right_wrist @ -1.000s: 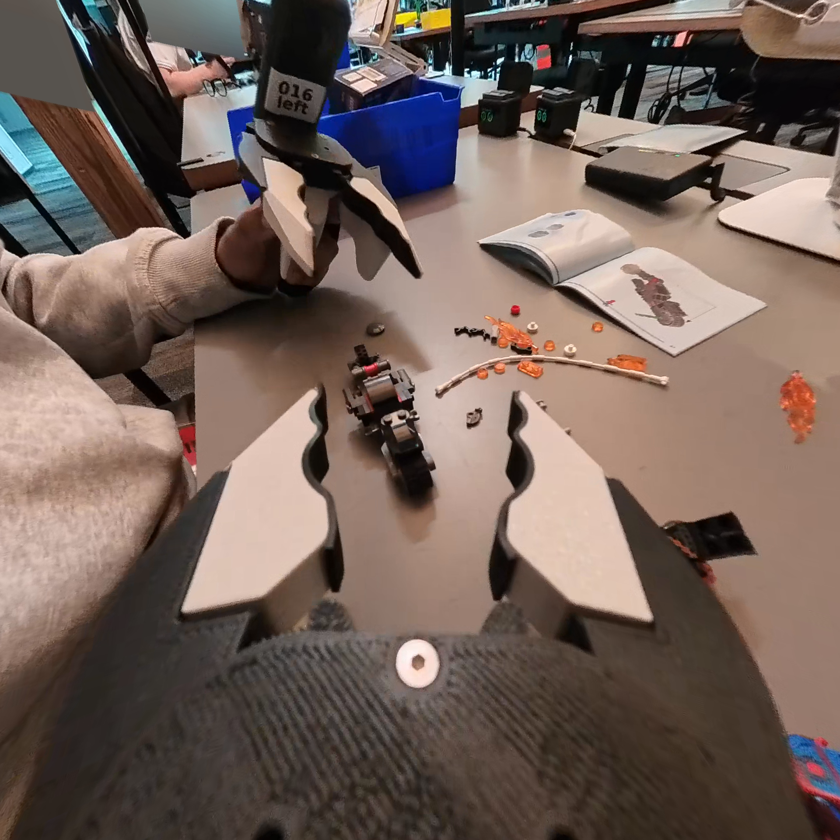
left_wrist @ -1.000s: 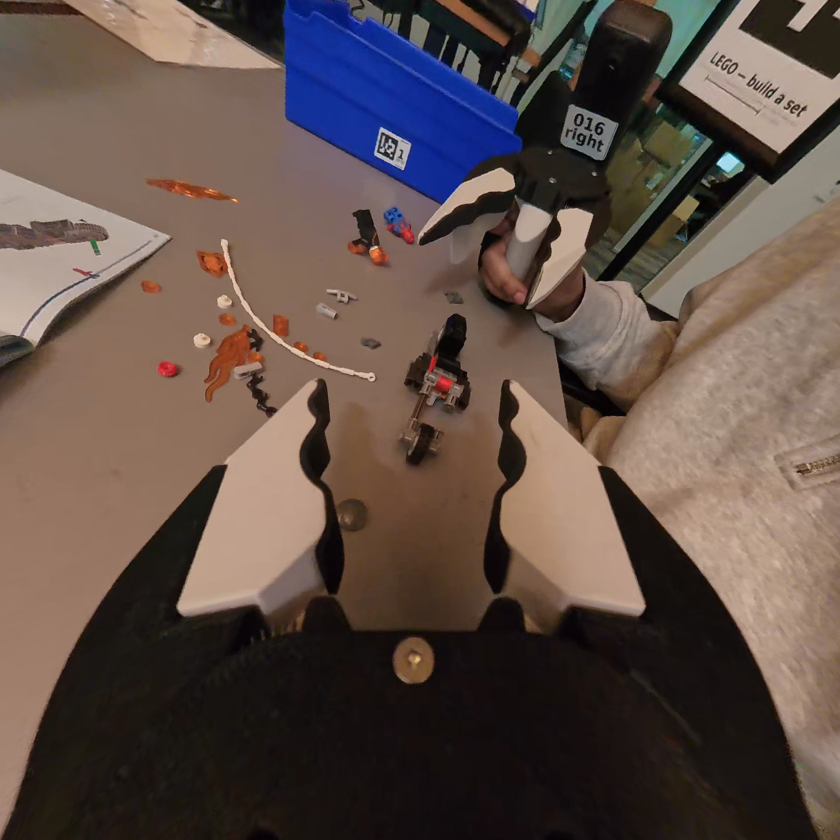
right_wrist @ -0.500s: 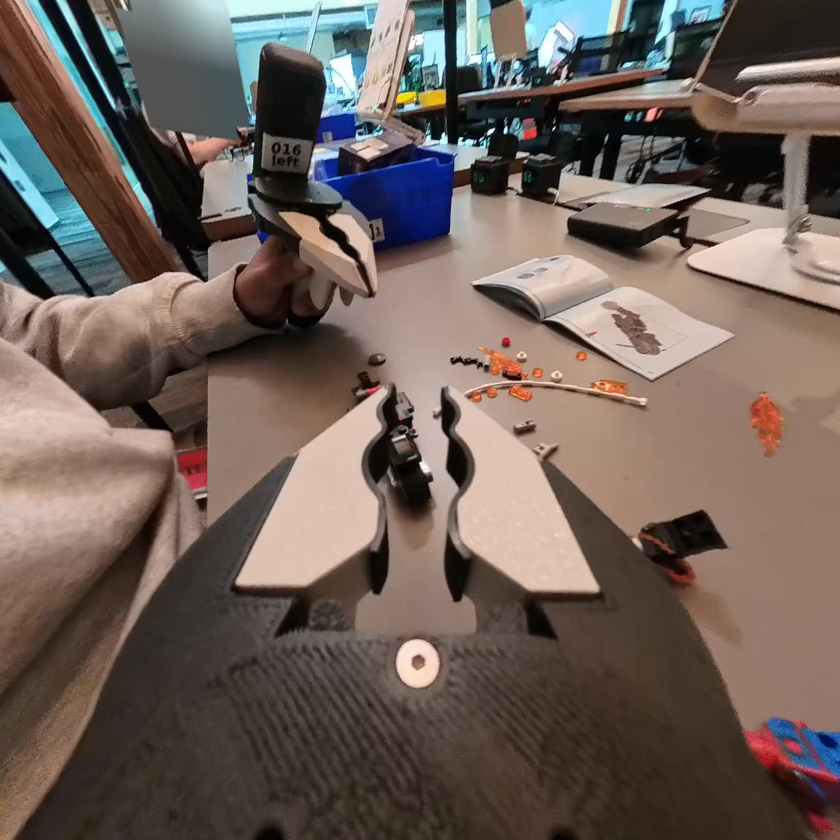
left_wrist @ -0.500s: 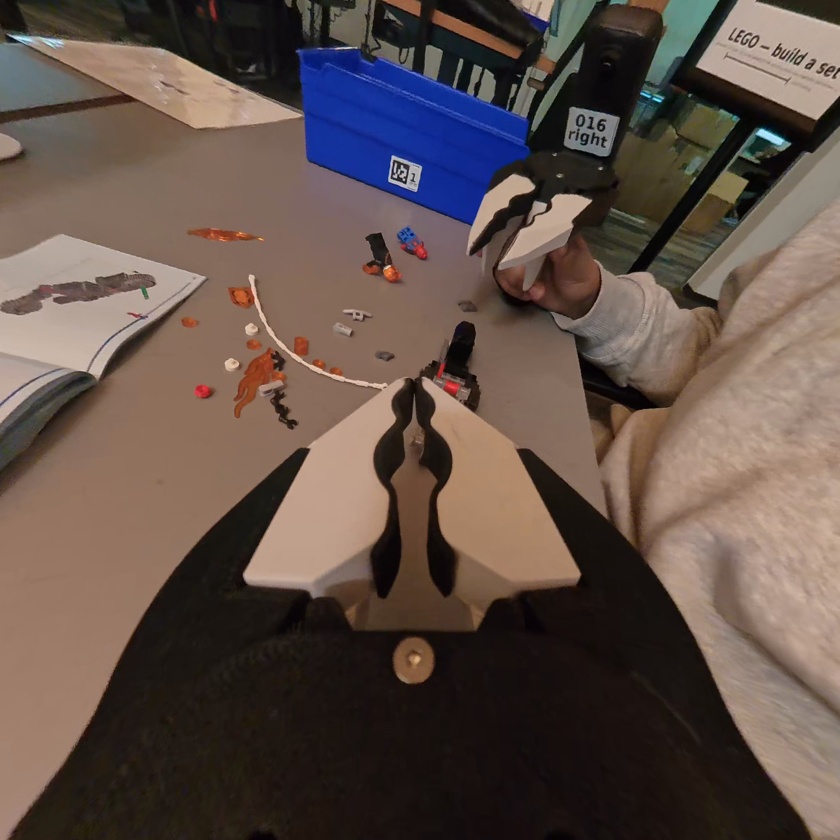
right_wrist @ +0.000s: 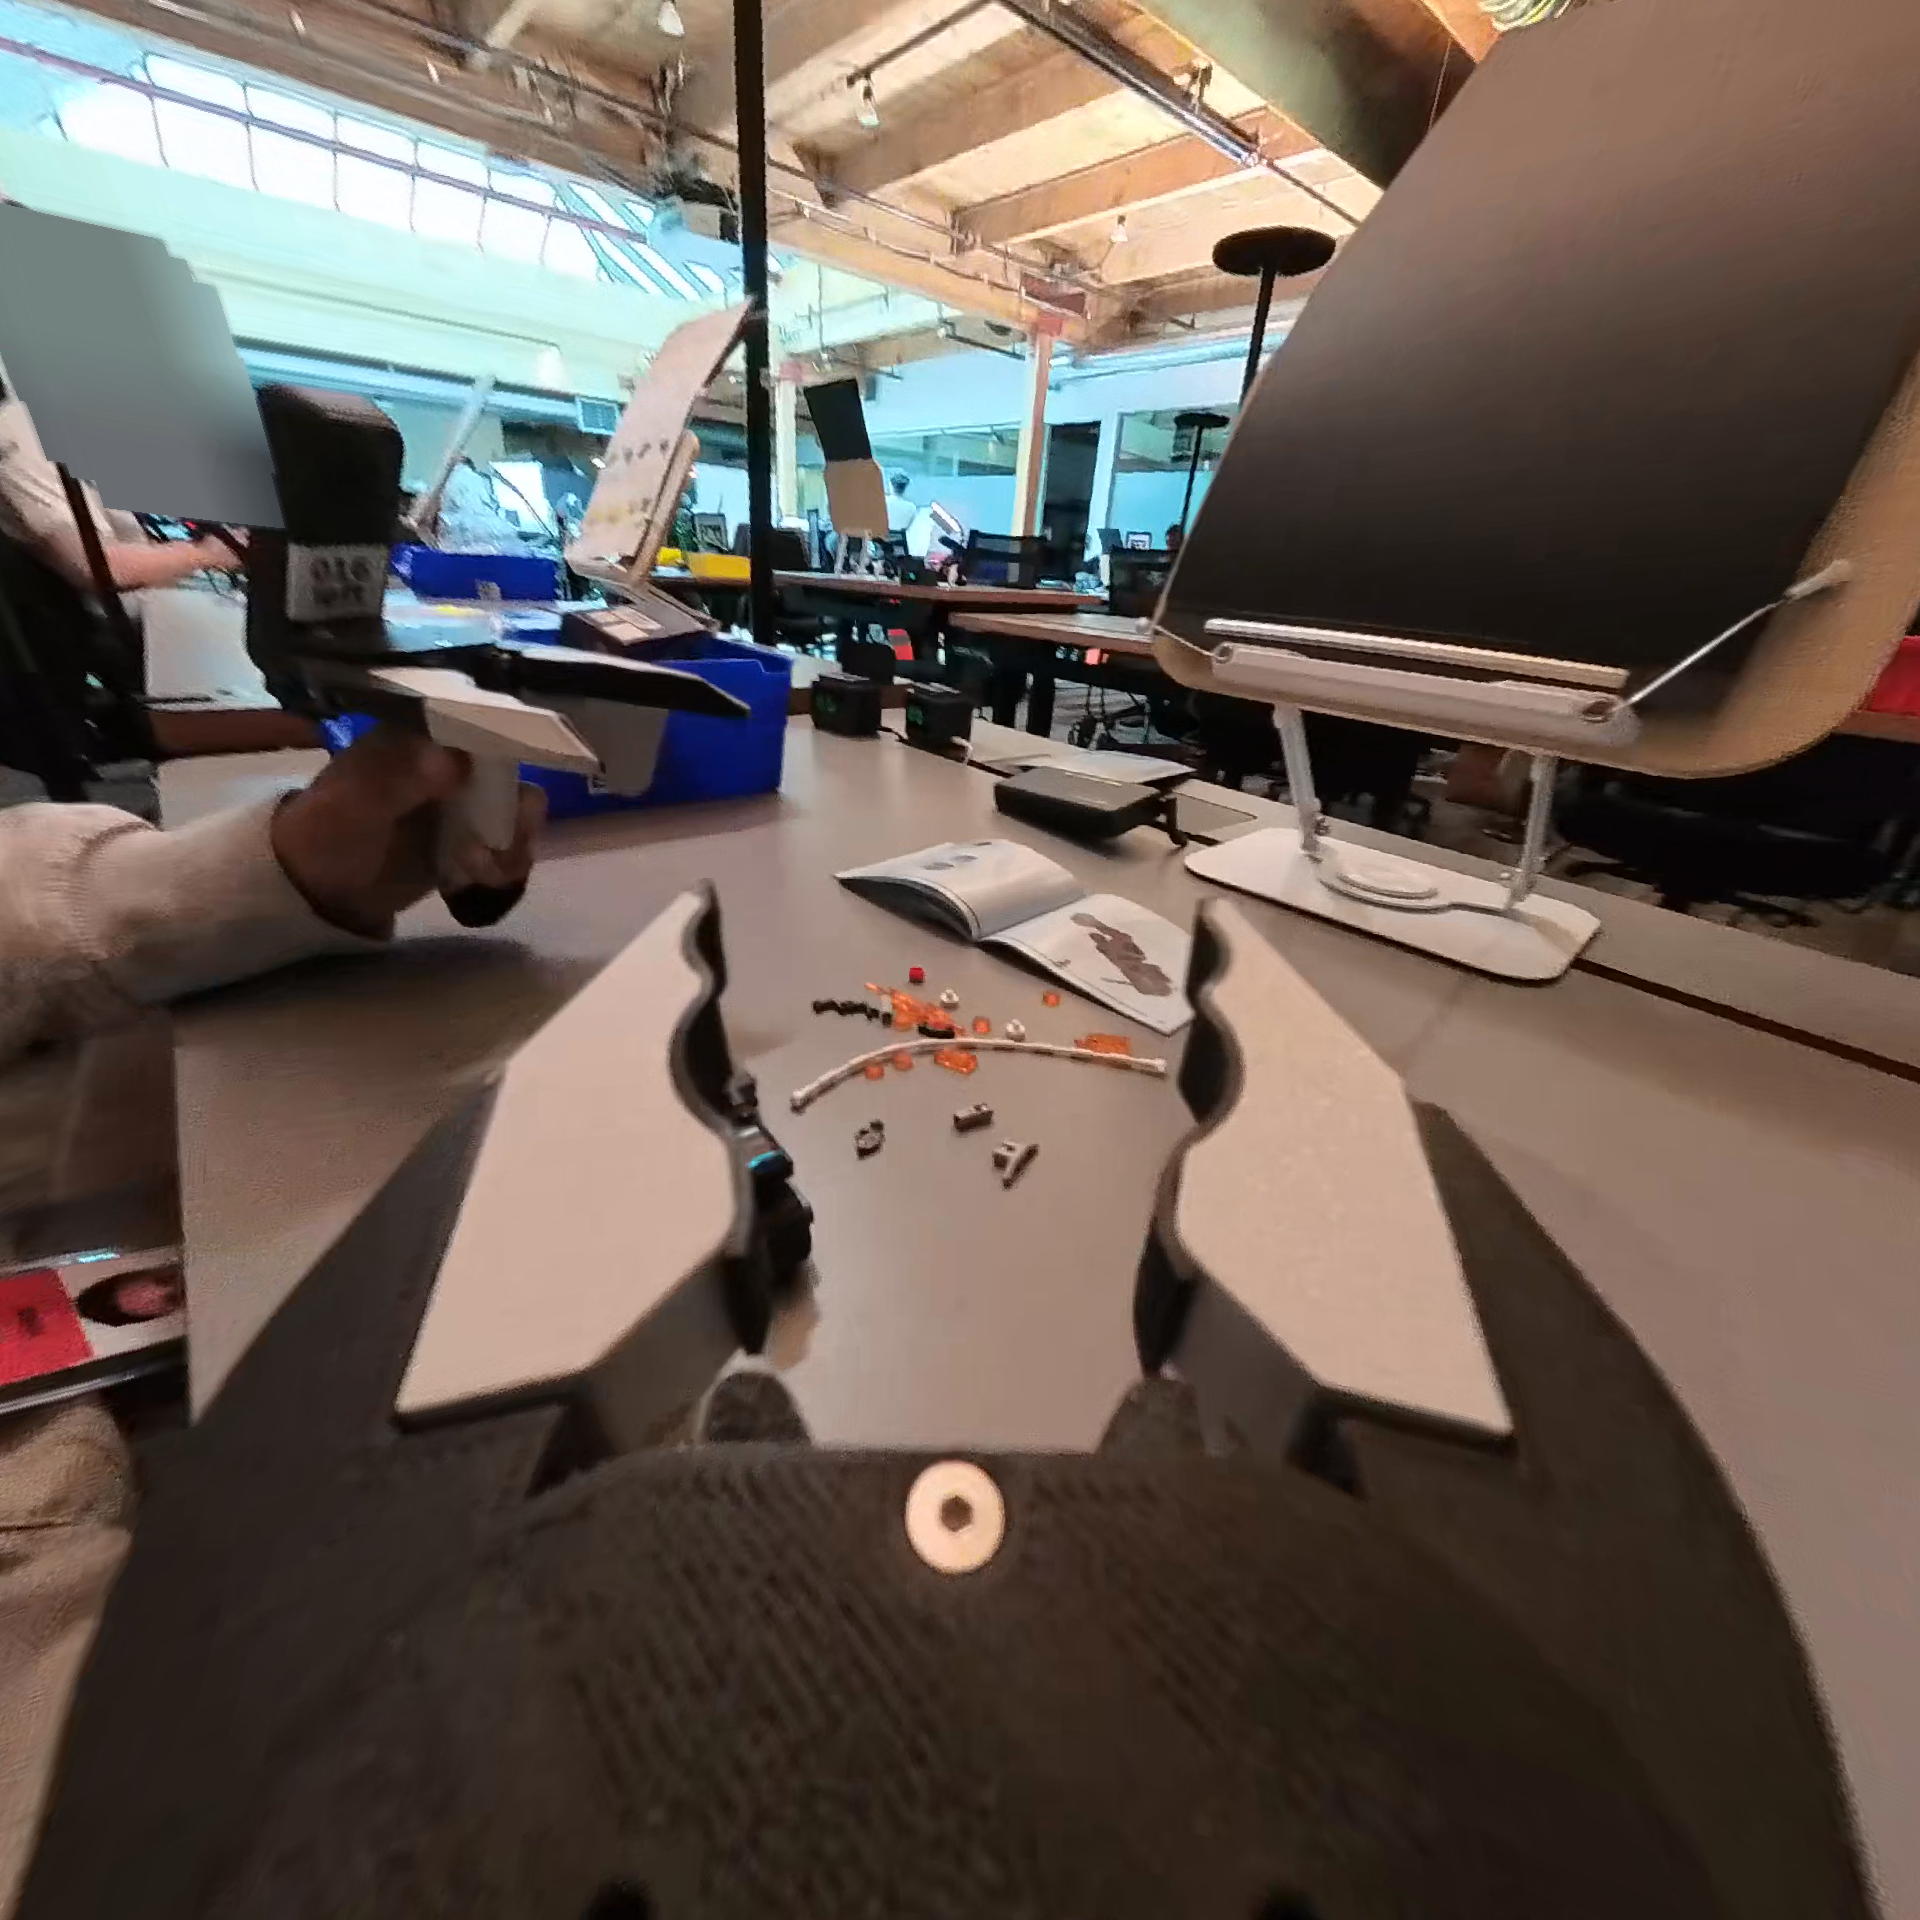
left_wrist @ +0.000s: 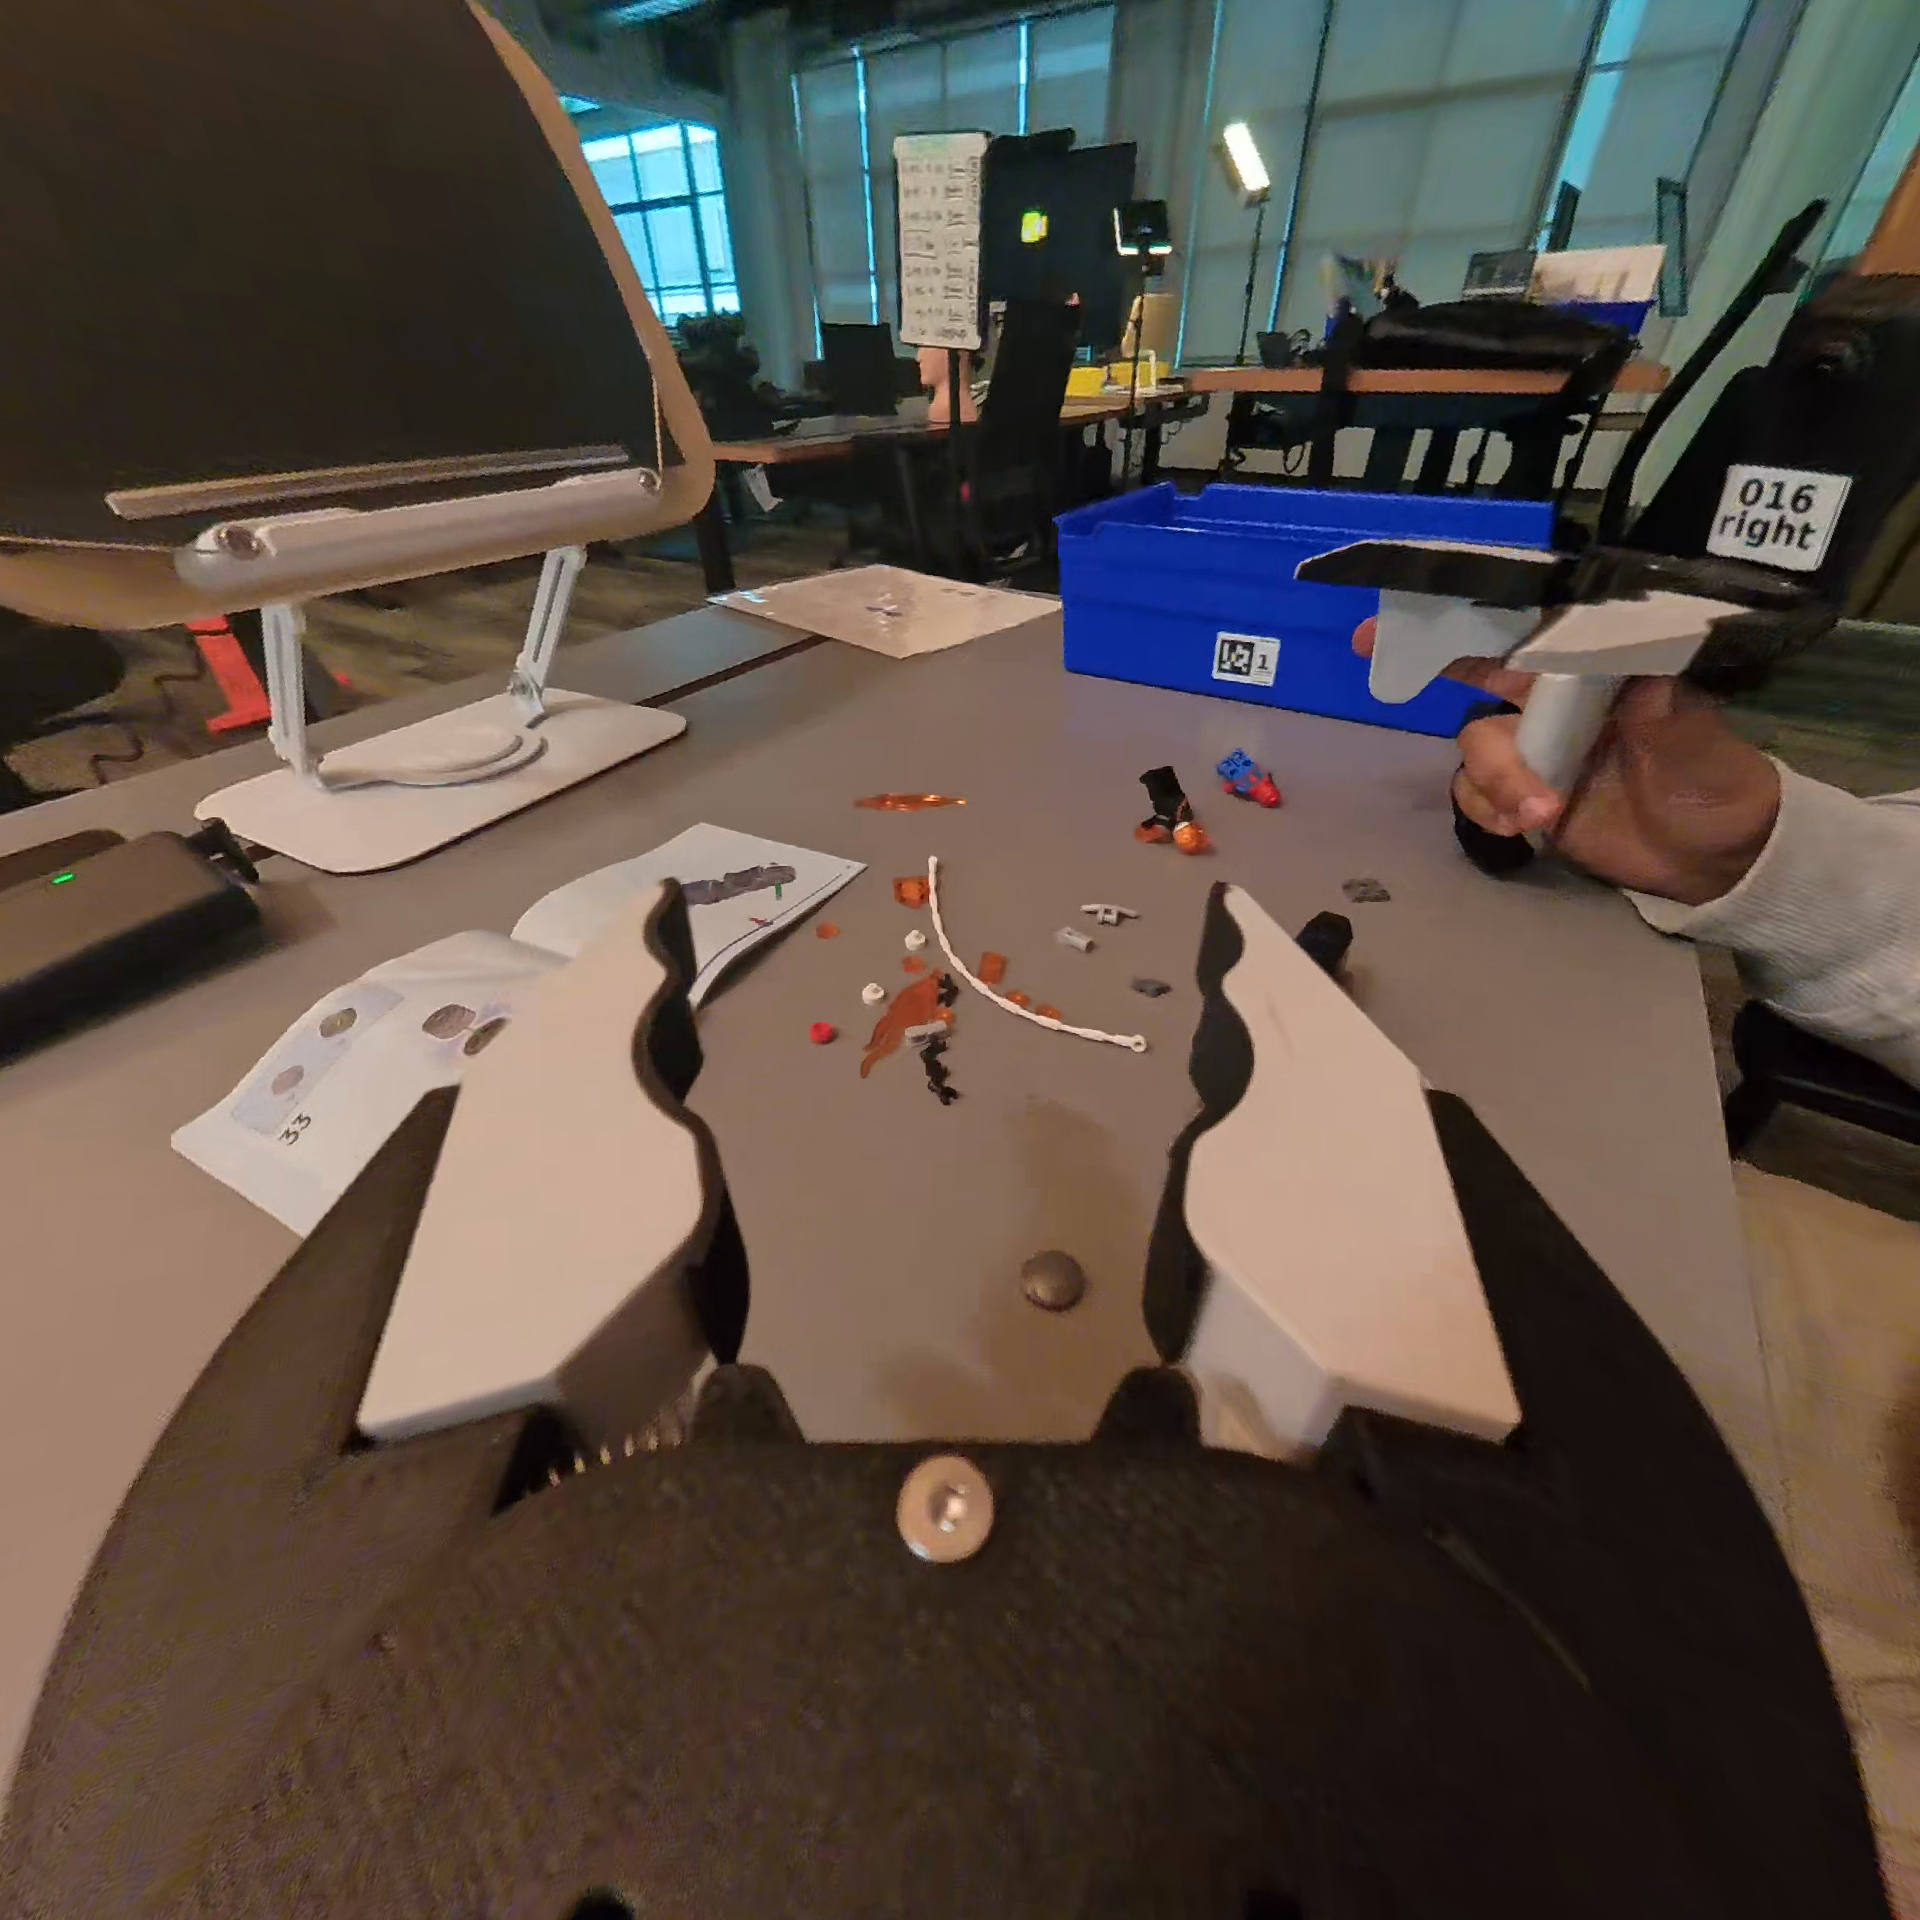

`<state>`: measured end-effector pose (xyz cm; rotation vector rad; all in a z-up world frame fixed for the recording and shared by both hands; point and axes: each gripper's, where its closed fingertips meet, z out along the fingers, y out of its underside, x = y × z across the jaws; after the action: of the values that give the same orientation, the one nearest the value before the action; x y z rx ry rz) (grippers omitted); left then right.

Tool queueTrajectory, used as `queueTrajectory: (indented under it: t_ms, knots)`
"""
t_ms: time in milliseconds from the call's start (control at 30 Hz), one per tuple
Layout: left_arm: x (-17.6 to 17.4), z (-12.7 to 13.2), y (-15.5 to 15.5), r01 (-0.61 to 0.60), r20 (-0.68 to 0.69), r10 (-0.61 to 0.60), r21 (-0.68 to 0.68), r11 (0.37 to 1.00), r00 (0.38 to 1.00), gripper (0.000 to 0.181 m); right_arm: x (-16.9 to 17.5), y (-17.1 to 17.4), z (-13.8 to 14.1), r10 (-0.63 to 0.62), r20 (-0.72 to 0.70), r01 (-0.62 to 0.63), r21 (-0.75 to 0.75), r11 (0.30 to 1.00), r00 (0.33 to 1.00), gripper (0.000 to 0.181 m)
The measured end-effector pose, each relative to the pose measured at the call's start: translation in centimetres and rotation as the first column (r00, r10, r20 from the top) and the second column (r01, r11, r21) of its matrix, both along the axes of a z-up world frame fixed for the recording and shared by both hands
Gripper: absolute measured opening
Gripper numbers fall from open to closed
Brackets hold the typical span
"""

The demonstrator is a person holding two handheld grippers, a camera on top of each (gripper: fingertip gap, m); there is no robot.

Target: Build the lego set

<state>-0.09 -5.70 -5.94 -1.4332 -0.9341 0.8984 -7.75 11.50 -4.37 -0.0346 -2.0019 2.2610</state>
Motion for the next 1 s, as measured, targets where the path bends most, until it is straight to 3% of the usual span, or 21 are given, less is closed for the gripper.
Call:
queueTrajectory:
  t_ms: [67,100,133,200,300,467,633,700,833,1000]
  knots:
    - [0.2,-0.4,0.2,0.001,0.019,0.0,-0.006,1.0,1.0,0.091,-0.2,0.0,-0.2,-0.029,-0.016,0.029,0.019,0.999,0.999,0.07]
    - [0.4,-0.6,0.5,0.008,0.033,-0.008,-0.001,1.0,0.999,0.088,-0.1,0.0,-0.6,-0.026,-0.017,0.026,0.045,0.999,1.0,0.033]
    - [0.6,-0.8,0.8,0.018,0.043,-0.018,0.008,1.0,0.999,0.073,0.3,-0.2,-1.1,0.001,-0.015,0.001,0.08,0.997,1.0,0.0]
    - [1.2,-0.6,1.6,0.054,0.029,-0.053,-0.021,0.998,0.998,0.0,0.5,-0.5,-1.5,0.02,-0.014,-0.019,0.106,0.994,1.0,0.0]
    - [1.0,-0.5,1.3,-0.006,0.0,0.007,-0.079,0.997,1.0,0.0,0.2,-0.8,-1.7,0.0,-0.032,0.003,0.117,0.993,1.0,0.0]
    - [0.9,-1.2,1.6,0.02,0.038,-0.017,-0.082,0.996,0.999,0.0,-1.0,-0.8,-1.6,-0.052,-0.02,0.054,0.1,0.994,0.998,0.027]
    - [1.2,-1.2,0.8,-0.009,0.035,0.011,-0.055,0.998,0.999,0.002,-3.7,-1.0,1.4,-0.127,-0.021,0.127,0.03,0.991,0.992,0.037]
    - [1.1,-0.8,-0.4,-0.065,0.015,0.065,-0.024,0.998,0.998,0.014,-4.9,-1.7,2.8,-0.108,0.026,0.108,0.0,0.994,0.994,0.047]
    - [0.6,-0.1,-5.5,-0.336,-0.041,0.335,-0.016,0.942,0.941,0.073,-4.0,-1.3,4.3,0.074,0.186,-0.037,-0.197,0.98,0.98,0.053]
    - [0.6,-0.6,-6.9,-0.431,-0.019,0.431,-0.071,0.9,0.902,0.081,-4.1,1.5,3.2,0.012,0.225,0.043,-0.236,0.971,0.974,0.062]
